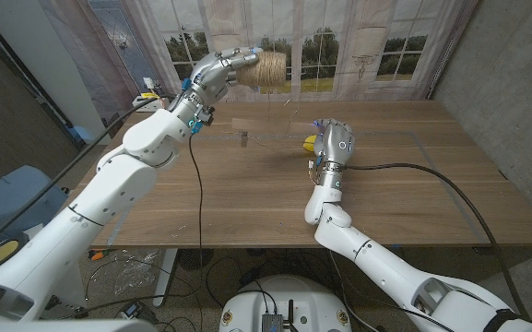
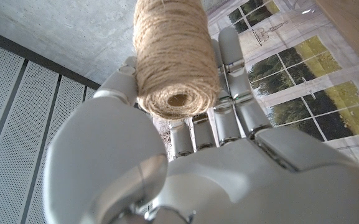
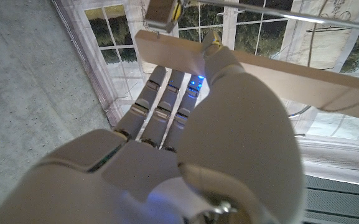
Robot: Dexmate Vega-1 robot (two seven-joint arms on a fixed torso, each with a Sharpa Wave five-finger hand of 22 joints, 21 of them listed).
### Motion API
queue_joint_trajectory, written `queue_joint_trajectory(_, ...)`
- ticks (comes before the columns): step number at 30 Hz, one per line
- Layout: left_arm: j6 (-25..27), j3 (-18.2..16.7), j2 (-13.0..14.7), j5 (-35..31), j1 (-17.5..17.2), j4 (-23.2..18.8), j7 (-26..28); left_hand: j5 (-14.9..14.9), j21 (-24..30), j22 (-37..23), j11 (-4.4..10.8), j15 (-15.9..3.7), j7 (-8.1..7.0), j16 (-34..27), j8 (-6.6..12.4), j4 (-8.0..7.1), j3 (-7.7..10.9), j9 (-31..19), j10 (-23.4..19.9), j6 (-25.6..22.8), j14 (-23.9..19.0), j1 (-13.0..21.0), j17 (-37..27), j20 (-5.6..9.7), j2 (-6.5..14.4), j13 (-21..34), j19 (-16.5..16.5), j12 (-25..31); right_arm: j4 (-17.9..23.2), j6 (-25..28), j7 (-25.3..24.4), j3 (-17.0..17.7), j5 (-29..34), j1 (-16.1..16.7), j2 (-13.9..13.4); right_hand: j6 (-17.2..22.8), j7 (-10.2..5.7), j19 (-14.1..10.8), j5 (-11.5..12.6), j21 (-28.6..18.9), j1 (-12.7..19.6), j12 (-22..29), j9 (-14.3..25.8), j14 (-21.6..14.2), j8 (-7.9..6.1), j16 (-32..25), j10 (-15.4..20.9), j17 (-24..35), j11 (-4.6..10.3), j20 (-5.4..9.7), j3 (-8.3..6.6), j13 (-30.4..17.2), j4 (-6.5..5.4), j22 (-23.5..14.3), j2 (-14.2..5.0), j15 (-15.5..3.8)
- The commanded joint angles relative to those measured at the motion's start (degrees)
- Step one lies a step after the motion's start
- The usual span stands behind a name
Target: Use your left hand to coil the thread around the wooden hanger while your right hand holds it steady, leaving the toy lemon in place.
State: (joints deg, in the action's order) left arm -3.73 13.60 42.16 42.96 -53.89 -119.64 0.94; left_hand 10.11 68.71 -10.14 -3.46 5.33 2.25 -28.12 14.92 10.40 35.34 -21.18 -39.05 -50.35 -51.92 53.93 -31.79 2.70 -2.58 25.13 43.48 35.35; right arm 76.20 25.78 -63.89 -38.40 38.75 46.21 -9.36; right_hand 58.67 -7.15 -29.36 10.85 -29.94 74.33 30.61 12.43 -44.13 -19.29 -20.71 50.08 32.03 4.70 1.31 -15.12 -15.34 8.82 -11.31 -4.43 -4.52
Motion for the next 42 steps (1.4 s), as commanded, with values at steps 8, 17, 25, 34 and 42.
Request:
queue_joint_trajectory(8, -0.54, 2.25, -1.43, 3.38, -2.76, 1.56, -0.88, 0.42, 0.34, -0.1, 8.38, -18.33, -0.12, 0.54, -0.39, -0.78, 2.05, -0.17, -8.97, -0.5, -13.25, 10.17, -0.09, 8.48, 10.56, 10.0, 0.31, 0.14, -5.75, -7.25, -0.11, 15.95, 11.89, 2.45, 11.96, 1.6, 1.81, 0.34, 0.25, -0.8, 2.69, 5.39, 0.21, -0.75, -0.41, 0.34, 5.63, 0.17, 1.31, -0.03, -0.01, -4.23, -0.55, -0.19, -4.23, -8.6)
queue_joint_trajectory(17, -0.48, 2.56, -2.31, 3.96, -5.96, 0.63, 2.22, 0.43, 0.48, -0.09, 8.38, -18.32, -0.15, 0.82, -0.53, -0.77, 2.12, -0.19, -8.98, -0.65, -13.38, 10.13, -0.14, 8.46, 10.53, 10.03, 0.3, 0.12, -5.89, -10.26, -0.11, 22.03, 15.58, 3.89, 15.51, 1.5, 1.85, 0.51, 0.26, -0.92, 2.77, 5.44, 0.2, -0.81, -0.38, 0.45, 5.57, 0.27, 1.4, -0.06, -0.02, -4.31, -0.45, -0.17, -4.2, -8.68)
queue_joint_trajectory(25, -0.86, 2.37, -2.59, 4.62, -8.81, -0.17, 3.93, 0.42, 0.58, -0.08, 8.33, -18.35, -0.1, 1.06, -0.66, -0.75, 2.17, -0.29, -9.05, -0.62, -13.54, 10.11, -0.12, 8.5, 10.5, 9.96, 0.26, 0.06, -5.73, -13.52, -0.11, 28.14, 19.56, 4.87, 19.64, 1.51, 1.9, 0.69, 0.26, -1.06, 2.74, 5.48, 0.19, -0.72, -0.38, 0.68, 5.62, 0.33, 1.31, -0.24, -0.04, -4.29, -0.48, -0.17, -4.29, -8.56)
queue_joint_trajectory(34, 0.23, 1.85, -2.66, 6.88, -11.48, -0.53, 5.89, 0.43, 0.68, -0.07, 8.34, -18.3, -0.12, 1.2, -0.75, -0.71, 2.26, -0.39, -9.07, -0.69, -13.64, 10.13, -0.35, 8.47, 10.48, 9.94, 0.23, 0.0, -5.15, -19.52, -0.11, 33.63, 21.98, 5.84, 23.59, 1.45, 2.18, 0.95, 0.25, -1.25, 2.46, 5.46, 0.16, -0.61, -0.36, 1.03, 5.58, 0.45, 1.17, -0.49, -0.07, -4.17, -0.64, -0.15, -4.35, -8.25)
queue_joint_trajectory(42, 1.8, 0.91, -2.96, 8.53, -13.57, -0.68, 9.74, 0.43, 0.79, -0.07, 8.35, -18.35, -0.11, 1.32, -0.84, -0.7, 2.28, -0.42, -9.18, -0.85, -13.97, 10.11, -0.39, 8.45, 10.43, 9.9, 0.24, -0.02, -3.33, -24.56, -0.11, 36.86, 23.99, 7.27, 26.06, 1.49, 2.28, 1.18, 0.25, -1.4, 2.34, 5.43, 0.15, -0.53, -0.38, 1.26, 5.56, 0.64, 0.94, -0.69, -0.19, -4.05, -0.69, -0.14, -4.44, -8.13)
